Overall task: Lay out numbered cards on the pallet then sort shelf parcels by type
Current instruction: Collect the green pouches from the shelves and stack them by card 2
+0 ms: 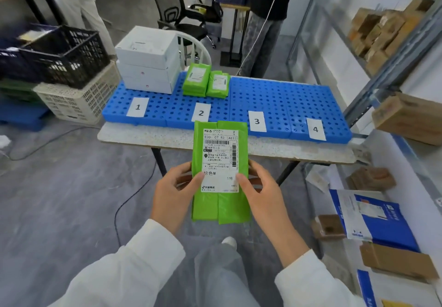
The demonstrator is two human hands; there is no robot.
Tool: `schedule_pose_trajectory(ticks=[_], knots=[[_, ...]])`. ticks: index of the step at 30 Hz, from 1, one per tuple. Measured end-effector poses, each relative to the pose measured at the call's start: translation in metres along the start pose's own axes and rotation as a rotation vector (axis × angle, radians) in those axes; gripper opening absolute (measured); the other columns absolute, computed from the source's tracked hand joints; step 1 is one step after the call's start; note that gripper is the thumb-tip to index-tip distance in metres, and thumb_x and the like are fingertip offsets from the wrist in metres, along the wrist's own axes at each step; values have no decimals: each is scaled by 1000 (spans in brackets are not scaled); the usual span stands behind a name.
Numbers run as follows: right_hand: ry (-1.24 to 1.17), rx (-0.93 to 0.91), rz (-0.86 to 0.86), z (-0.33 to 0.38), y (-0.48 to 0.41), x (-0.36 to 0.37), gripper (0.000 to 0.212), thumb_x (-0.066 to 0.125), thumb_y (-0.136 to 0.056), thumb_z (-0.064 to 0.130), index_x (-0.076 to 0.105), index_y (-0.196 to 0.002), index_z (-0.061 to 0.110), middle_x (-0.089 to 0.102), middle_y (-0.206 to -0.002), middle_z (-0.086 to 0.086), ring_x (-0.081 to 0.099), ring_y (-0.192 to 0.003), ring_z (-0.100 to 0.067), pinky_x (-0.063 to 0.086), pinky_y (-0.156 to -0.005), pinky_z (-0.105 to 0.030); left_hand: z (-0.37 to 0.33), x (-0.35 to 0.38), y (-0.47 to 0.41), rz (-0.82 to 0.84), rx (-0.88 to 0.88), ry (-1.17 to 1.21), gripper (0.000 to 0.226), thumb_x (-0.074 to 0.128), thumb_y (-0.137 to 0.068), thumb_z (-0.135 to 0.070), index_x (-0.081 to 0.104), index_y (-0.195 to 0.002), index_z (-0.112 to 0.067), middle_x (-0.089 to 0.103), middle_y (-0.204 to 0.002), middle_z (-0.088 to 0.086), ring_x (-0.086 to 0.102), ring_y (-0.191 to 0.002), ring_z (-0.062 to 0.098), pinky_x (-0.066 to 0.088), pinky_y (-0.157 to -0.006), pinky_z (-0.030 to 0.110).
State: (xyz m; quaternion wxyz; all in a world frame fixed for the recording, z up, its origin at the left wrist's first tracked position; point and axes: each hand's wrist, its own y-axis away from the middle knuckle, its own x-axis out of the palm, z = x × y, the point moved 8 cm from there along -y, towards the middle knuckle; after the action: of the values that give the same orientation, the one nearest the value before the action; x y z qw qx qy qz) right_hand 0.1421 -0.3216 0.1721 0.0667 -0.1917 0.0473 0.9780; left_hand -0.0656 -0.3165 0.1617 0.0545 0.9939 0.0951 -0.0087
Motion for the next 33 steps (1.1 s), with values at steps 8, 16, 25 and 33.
schedule_pose_trajectory(ticks=[8,16,25,33], knots=[[-69,2,76,12,-112,3,39,59,-93,38,48,-130,41,56,-116,20,56,-99,4,45,-77,-18,-25,27,-94,-75,10,-62,24,72,-84,-15,71,-108,-17,73,-102,-3,69,-92,10,54,-75,16],[-87,19,39,8,-224,-27,42,60,-92,37,49,-133,36,55,-119,17,55,-105,2,47,-87,-22,-44,93,-192,-29,-13,-105,24,70,-86,-15,70,-110,-18,73,-102,-3,69,-93,10,55,-72,17],[-86,-8,55,9,-307,-30,36,59,-93,37,52,-128,38,57,-115,17,56,-105,-1,50,-92,-31,-50,124,-262,-73,15,-129,26,71,-86,-21,69,-112,-22,72,-105,-8,68,-91,4,55,-75,15],[-74,12,108,12,-364,-8,32,59,-93,36,49,-122,44,55,-116,18,54,-103,5,48,-85,-20,-36,123,-326,-69,-32,-81,29,70,-86,-22,68,-116,-20,72,-105,-6,68,-95,8,55,-71,15]])
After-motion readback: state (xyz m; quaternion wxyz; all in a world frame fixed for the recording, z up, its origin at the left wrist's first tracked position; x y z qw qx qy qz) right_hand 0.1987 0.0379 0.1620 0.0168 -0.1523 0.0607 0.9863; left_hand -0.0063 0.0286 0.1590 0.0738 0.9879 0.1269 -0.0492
